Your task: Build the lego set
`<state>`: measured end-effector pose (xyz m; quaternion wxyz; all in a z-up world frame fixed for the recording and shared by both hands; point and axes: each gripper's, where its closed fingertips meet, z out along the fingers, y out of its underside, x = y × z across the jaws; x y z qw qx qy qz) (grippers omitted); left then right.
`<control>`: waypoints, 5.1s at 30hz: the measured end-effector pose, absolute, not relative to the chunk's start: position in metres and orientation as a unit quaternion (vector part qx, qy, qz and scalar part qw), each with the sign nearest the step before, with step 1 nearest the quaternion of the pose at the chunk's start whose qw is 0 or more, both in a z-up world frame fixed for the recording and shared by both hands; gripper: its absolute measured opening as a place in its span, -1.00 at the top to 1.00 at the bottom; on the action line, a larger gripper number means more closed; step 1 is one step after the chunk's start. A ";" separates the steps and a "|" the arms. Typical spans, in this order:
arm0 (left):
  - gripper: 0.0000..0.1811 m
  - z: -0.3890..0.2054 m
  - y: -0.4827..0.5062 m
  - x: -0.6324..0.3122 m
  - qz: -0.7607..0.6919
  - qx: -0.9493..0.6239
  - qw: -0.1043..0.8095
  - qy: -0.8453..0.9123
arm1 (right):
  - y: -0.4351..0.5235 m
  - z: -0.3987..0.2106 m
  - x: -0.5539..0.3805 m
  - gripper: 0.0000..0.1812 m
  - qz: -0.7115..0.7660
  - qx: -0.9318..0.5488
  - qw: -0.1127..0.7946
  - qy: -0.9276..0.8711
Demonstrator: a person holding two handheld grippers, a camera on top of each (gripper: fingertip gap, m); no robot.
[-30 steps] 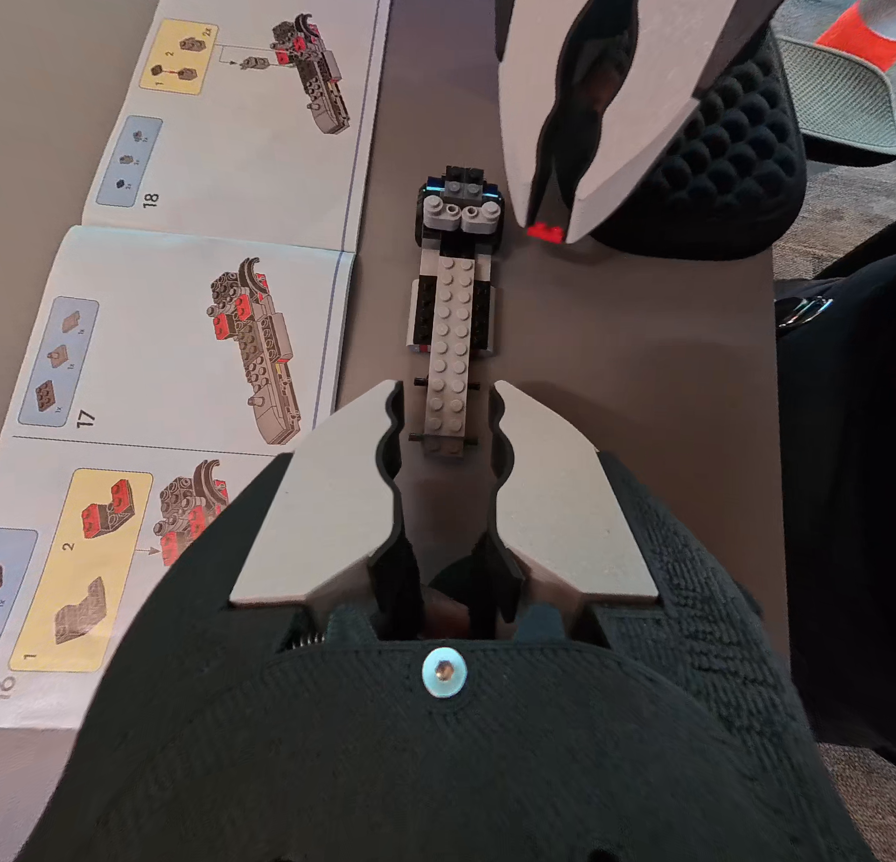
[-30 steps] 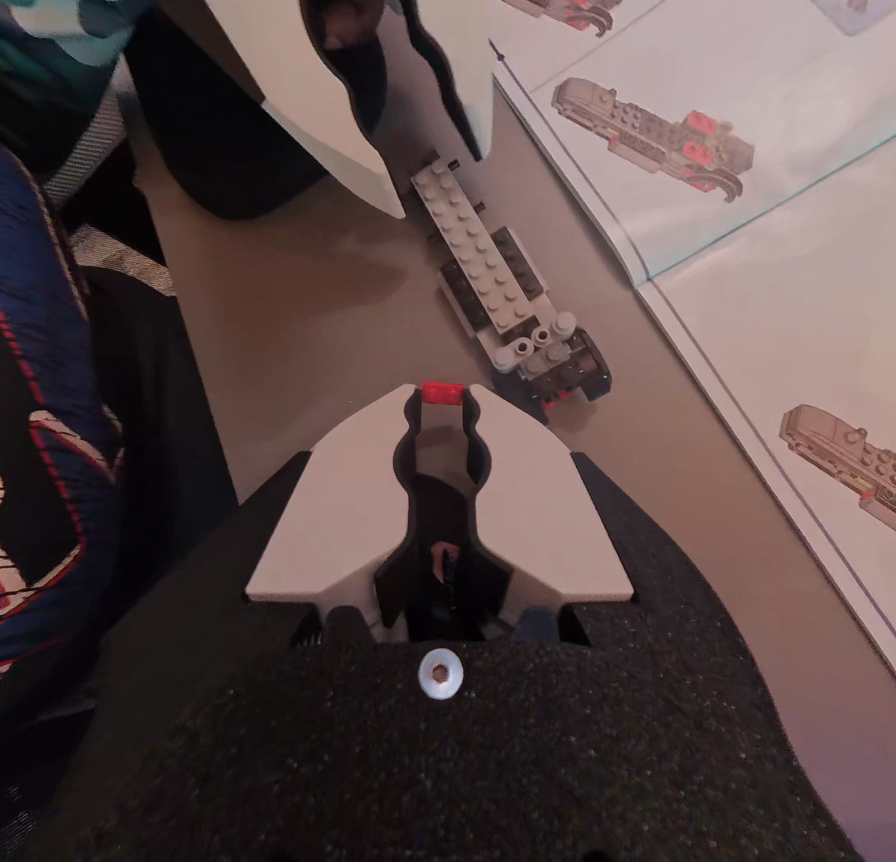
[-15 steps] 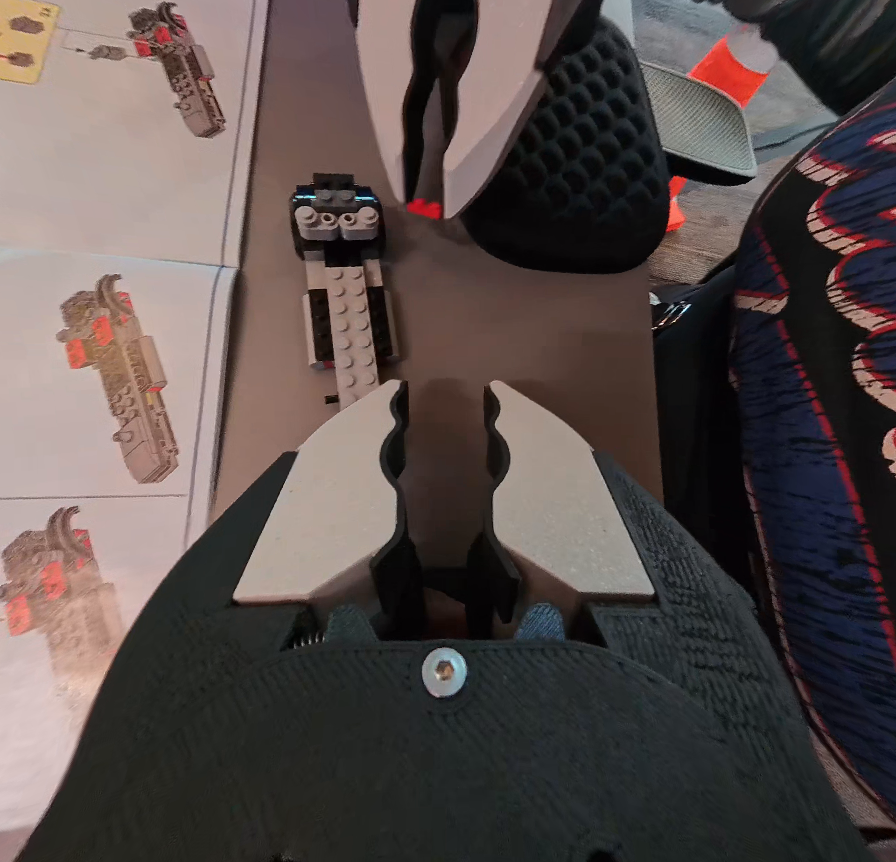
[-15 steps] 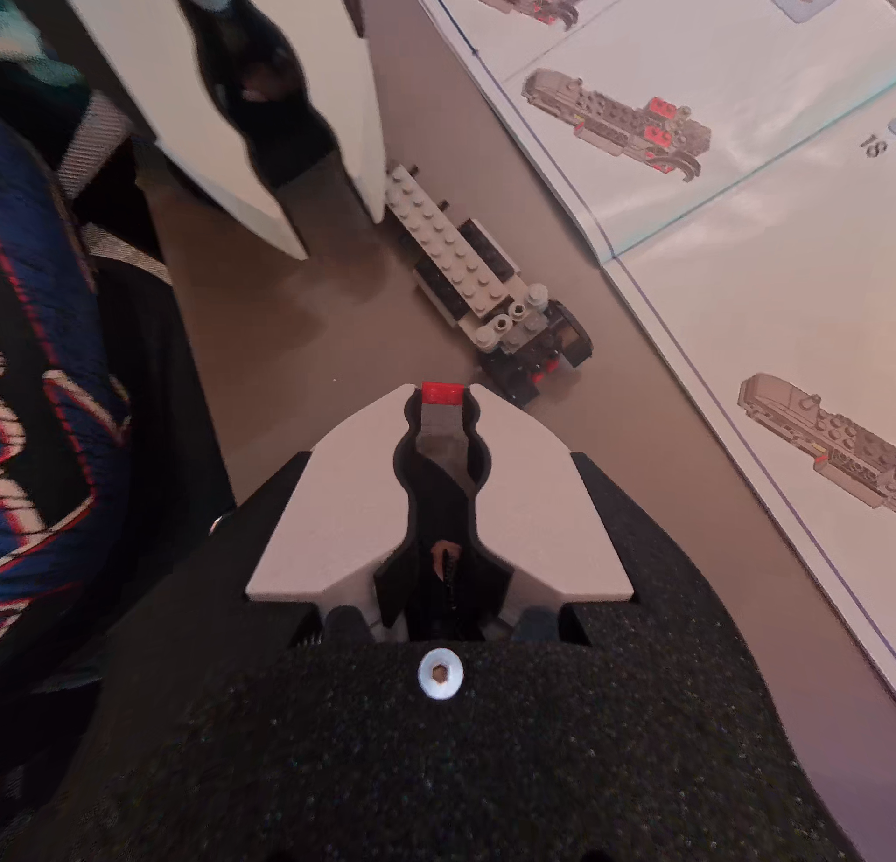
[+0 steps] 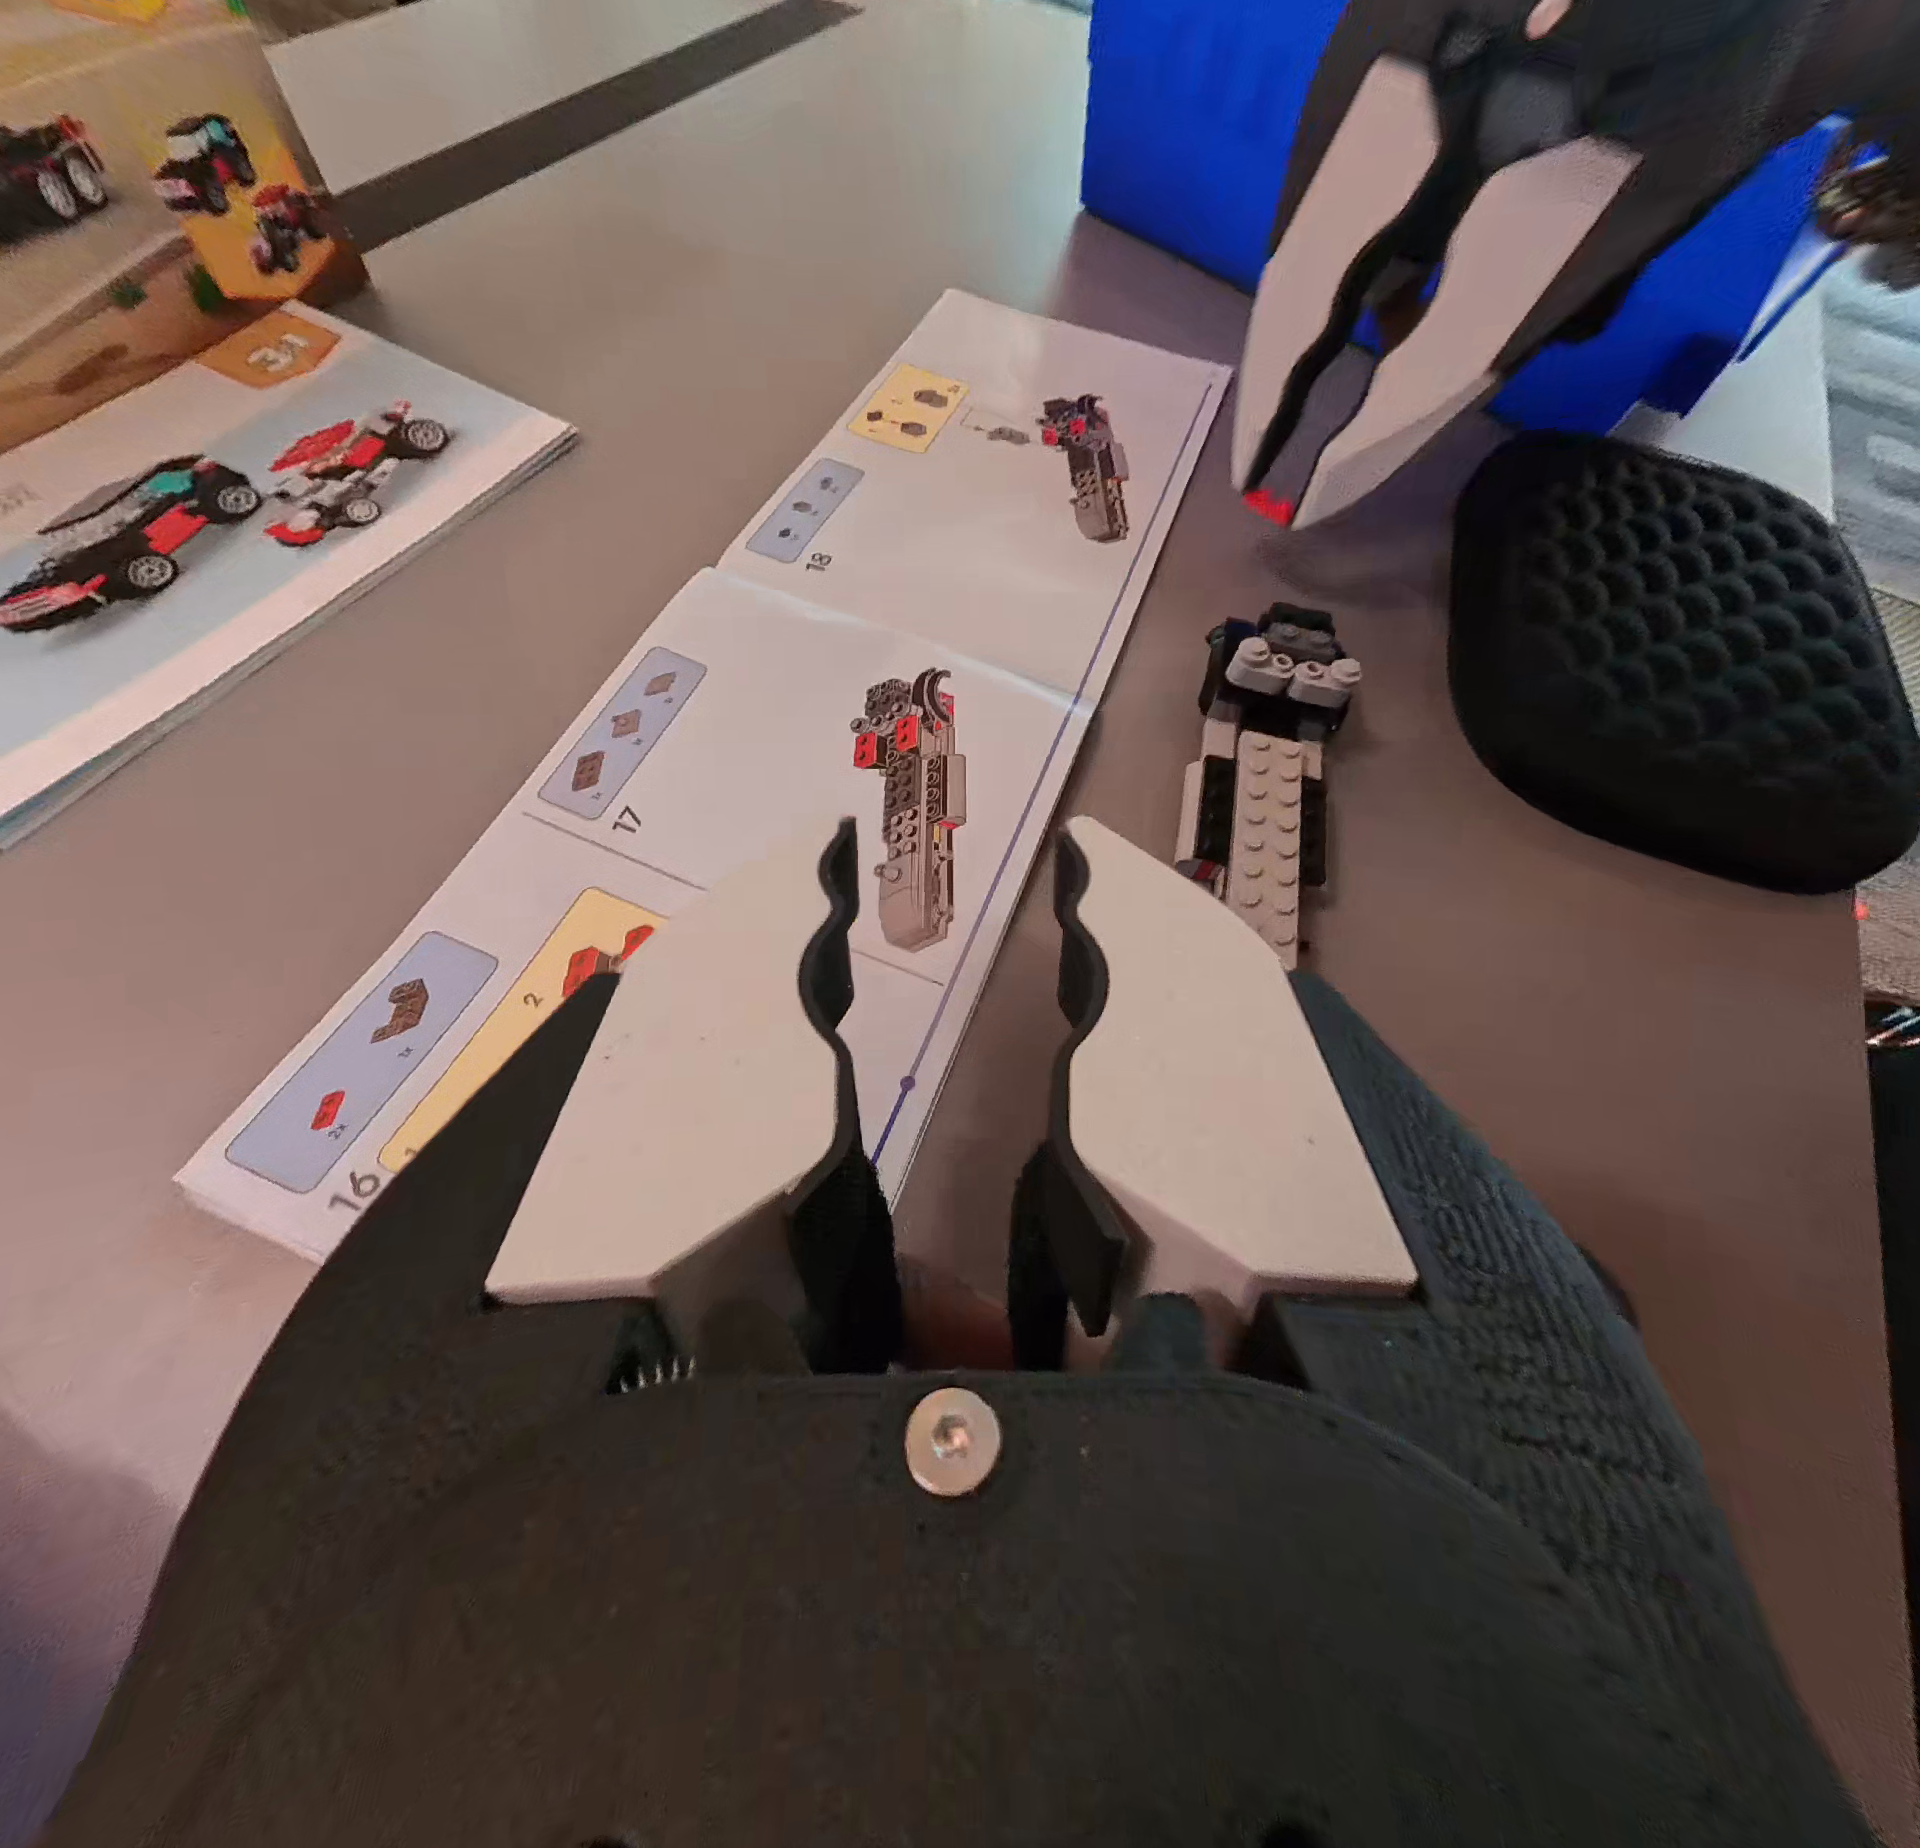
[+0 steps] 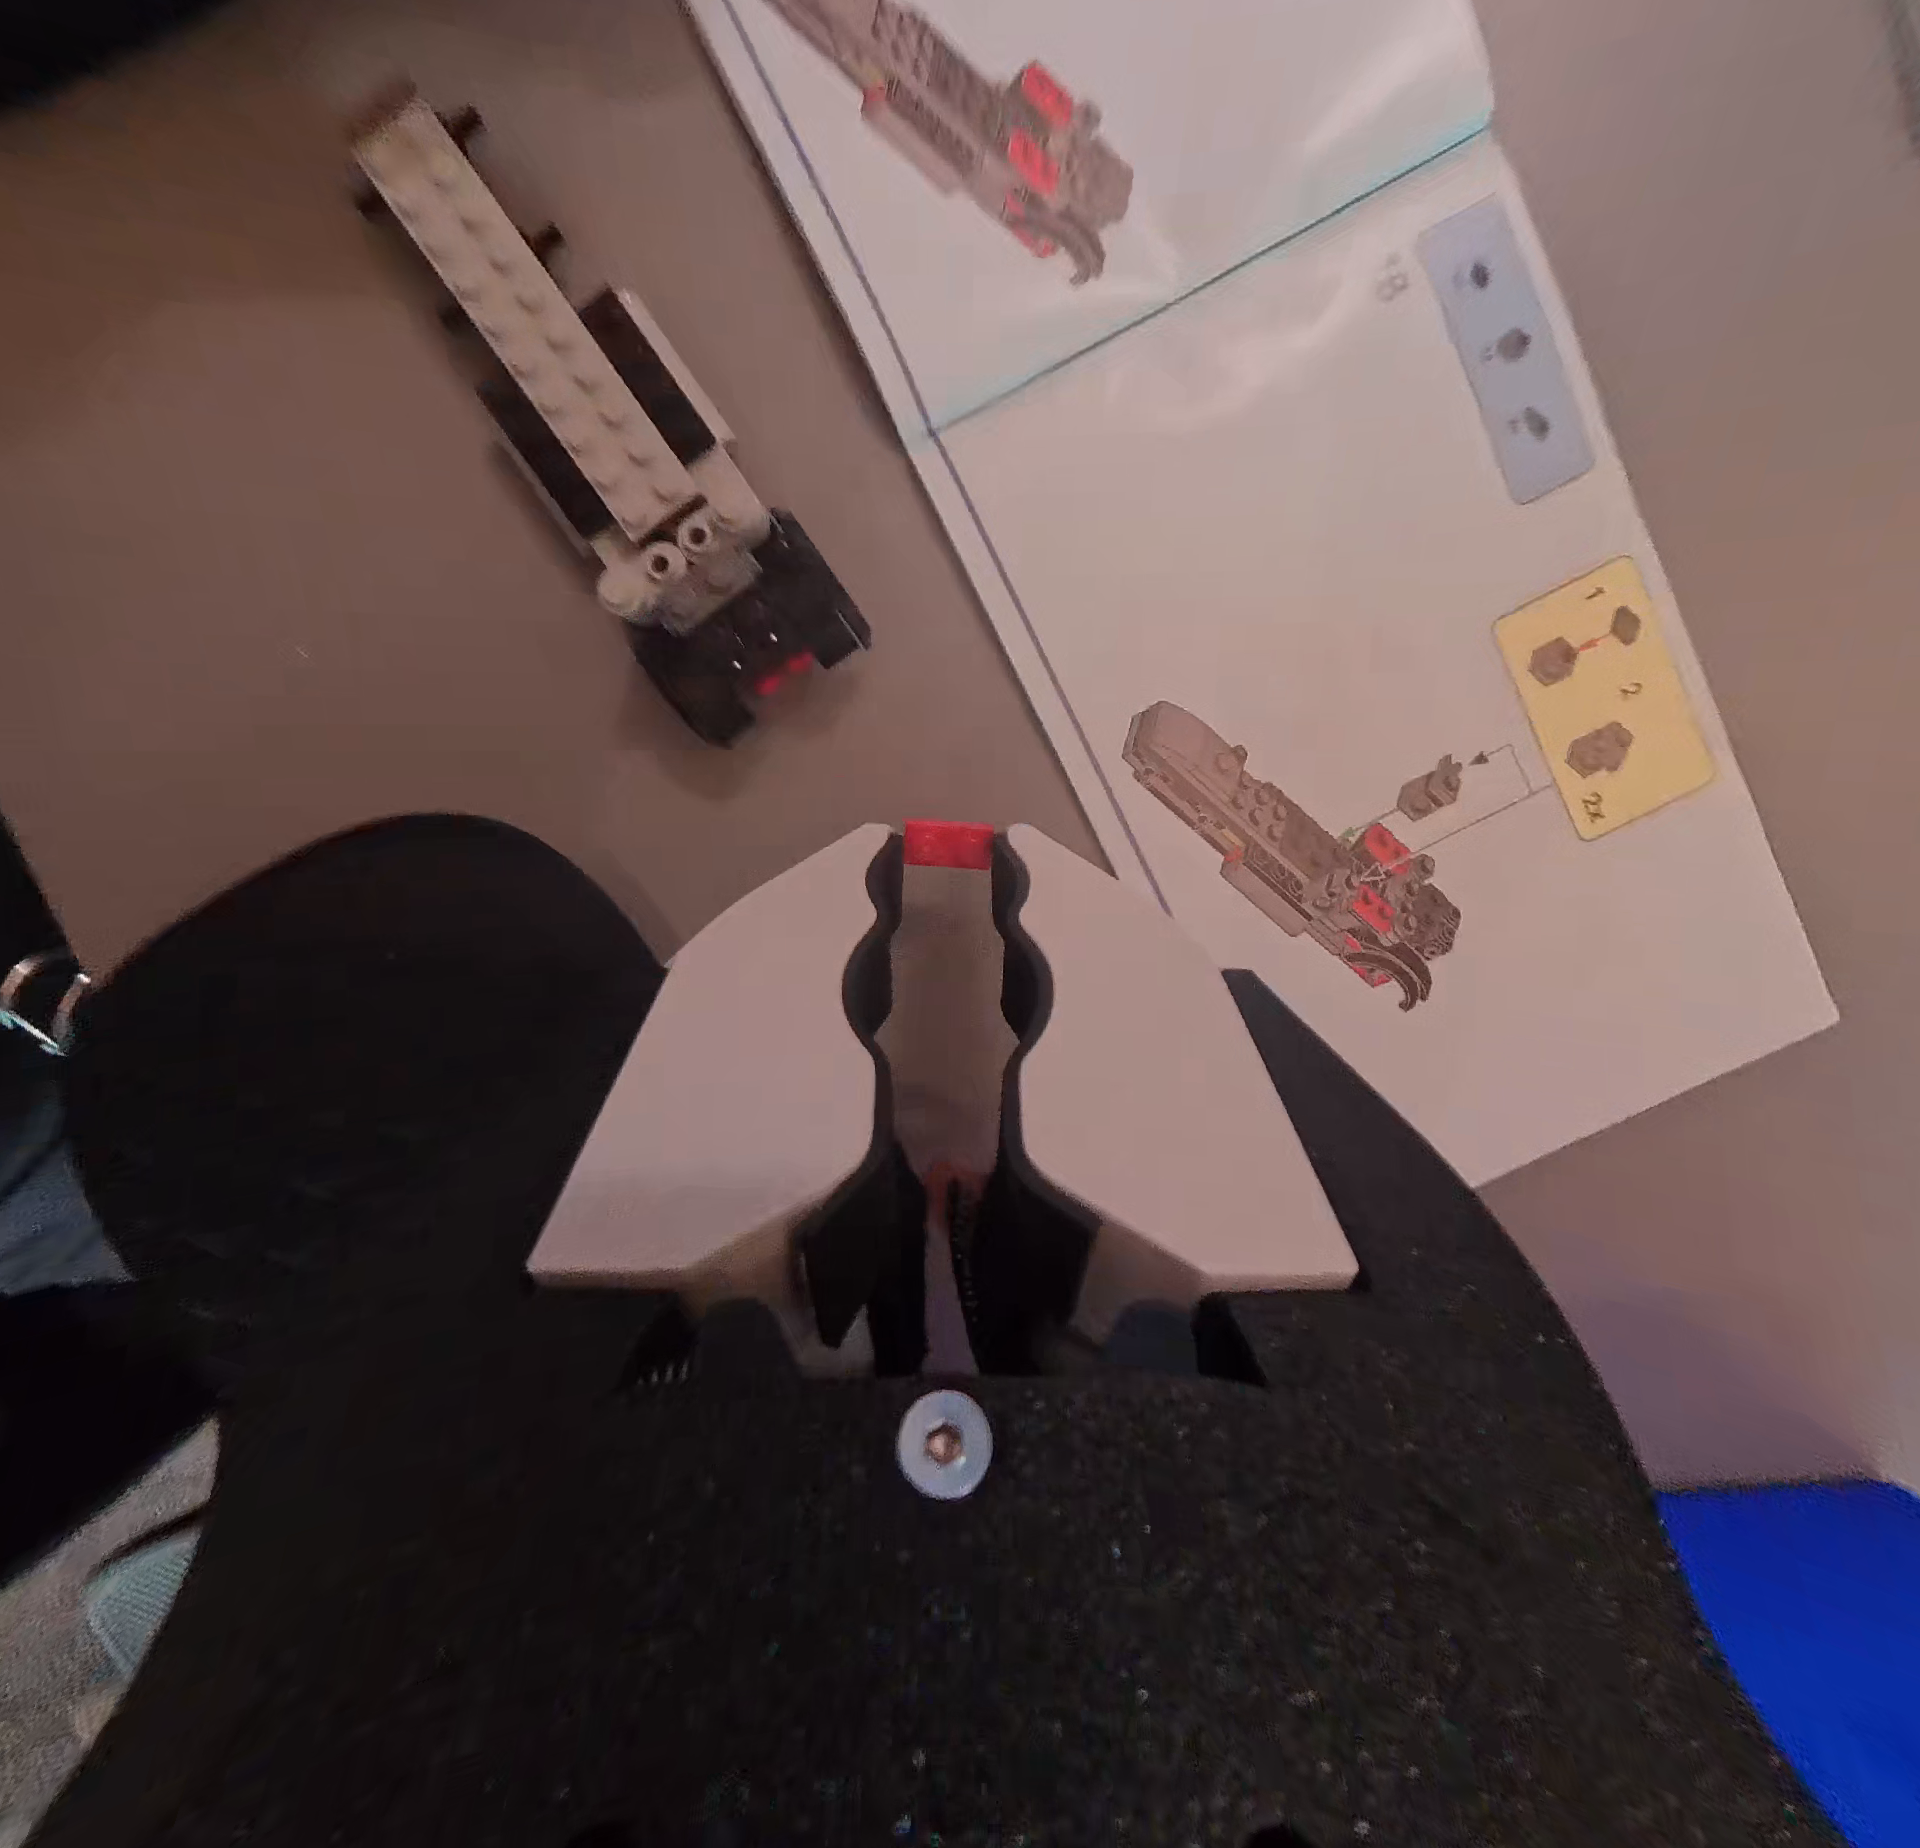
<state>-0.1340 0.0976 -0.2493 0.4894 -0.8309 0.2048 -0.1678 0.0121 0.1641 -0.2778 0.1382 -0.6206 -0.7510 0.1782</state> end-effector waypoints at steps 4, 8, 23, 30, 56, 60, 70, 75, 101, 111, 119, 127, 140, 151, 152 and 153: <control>0.45 -0.233 0.093 -0.133 -0.219 -0.794 0.531 0.200 | 0.166 -0.291 0.011 0.82 0.151 -0.595 0.116 -0.781; 0.27 -0.219 0.092 -0.145 -0.243 -0.769 0.569 0.161 | 0.165 -0.297 0.009 0.82 0.136 -0.587 0.111 -0.790; 0.19 -0.224 0.094 -0.144 -0.243 -0.777 0.558 0.160 | 0.157 -0.304 0.008 0.69 0.125 -0.585 0.112 -0.794; 0.19 -0.207 0.100 -0.184 -0.208 -0.751 0.624 0.052 | 0.150 -0.289 -0.002 0.36 0.193 -0.609 0.159 -0.753; 0.97 -0.207 0.045 -0.088 -0.259 -0.660 0.586 0.392 | 0.152 -0.194 -0.020 0.73 0.359 -0.585 0.427 -0.589; 0.11 -0.180 0.049 -0.090 -0.281 -0.668 0.611 0.319 | 0.155 -0.202 -0.031 -0.30 0.370 -0.587 0.452 -0.560; -0.07 -0.116 -0.021 -0.226 -0.047 -0.814 0.558 0.156 | 0.176 -0.230 -0.038 -0.57 0.373 -0.600 0.467 -0.532; -0.01 -0.155 -0.056 -0.332 0.036 -0.894 0.441 0.070 | 0.178 -0.231 -0.036 -0.53 0.378 -0.600 0.474 -0.522; 0.46 -0.274 -0.057 -0.366 -0.032 -0.974 0.215 0.069 | 0.191 -0.237 -0.032 -0.33 0.359 -0.612 0.493 -0.503; 0.63 -0.284 -0.061 -0.372 -0.025 -0.977 0.211 0.027 | 0.186 -0.232 -0.032 -0.31 0.374 -0.597 0.498 -0.506; 0.63 -0.164 -0.032 -0.324 -0.075 -0.859 0.503 0.056 | 0.169 -0.214 -0.039 -0.19 0.373 -0.564 0.489 -0.551; 0.63 -0.141 0.005 -0.192 -0.121 -0.824 0.508 0.218 | 0.067 -0.145 -0.078 0.35 0.460 -0.396 0.361 -0.708; 0.63 -0.216 0.031 -0.103 -0.082 -0.865 0.336 0.364 | 0.028 -0.213 -0.107 0.51 0.319 -0.362 0.233 -0.844; 0.59 -0.203 0.038 -0.090 -0.166 -0.819 0.425 0.348 | 0.038 -0.201 -0.099 0.63 0.411 -0.352 0.265 -0.798; 0.58 -0.197 0.039 -0.089 -0.186 -0.805 0.453 0.336 | 0.040 -0.194 -0.097 0.63 0.445 -0.353 0.267 -0.778; 0.58 -0.189 0.040 -0.088 -0.211 -0.789 0.484 0.316 | 0.041 -0.186 -0.096 0.63 0.481 -0.352 0.272 -0.755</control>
